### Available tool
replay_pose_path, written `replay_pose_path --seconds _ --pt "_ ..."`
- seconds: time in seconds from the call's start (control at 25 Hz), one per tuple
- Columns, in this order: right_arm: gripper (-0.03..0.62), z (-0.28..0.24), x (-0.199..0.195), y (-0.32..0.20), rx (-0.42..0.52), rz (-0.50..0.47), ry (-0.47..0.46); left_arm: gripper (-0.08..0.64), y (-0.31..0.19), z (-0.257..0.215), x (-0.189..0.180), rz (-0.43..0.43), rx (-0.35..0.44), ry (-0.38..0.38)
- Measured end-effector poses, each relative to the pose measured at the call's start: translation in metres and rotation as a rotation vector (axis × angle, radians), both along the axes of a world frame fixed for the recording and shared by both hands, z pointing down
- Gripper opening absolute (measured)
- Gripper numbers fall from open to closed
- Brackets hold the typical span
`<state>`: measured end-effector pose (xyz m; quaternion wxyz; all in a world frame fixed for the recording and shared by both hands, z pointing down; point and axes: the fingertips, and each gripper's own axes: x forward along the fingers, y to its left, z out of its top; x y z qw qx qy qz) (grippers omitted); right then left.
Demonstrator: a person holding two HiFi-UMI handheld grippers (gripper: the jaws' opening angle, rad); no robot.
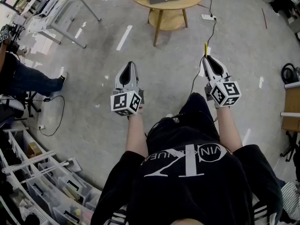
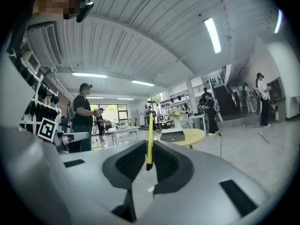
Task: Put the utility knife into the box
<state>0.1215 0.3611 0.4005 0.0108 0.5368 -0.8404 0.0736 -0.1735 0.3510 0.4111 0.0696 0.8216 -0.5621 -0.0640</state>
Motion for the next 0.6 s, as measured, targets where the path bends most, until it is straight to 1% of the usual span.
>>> replay_pose_path --seconds 0.12,0.32,0.6 --pt "0.057 -0.001 -0.008 -0.004 0.013 -0.012 0.017 0.009 -0.007 -0.002 -0.002 0.006 0.020 -0.001" --pt "0.057 0.002 -0.012 -0.013 -0.002 -0.038 0.018 0.009 -0.009 -0.006 0.000 0.015 0.035 -0.025" --pt "0.057 0.012 -0.027 -0.041 -0.019 -0.065 0.016 0.009 -0.028 0.005 -0.017 -0.014 -0.001 -0.030"
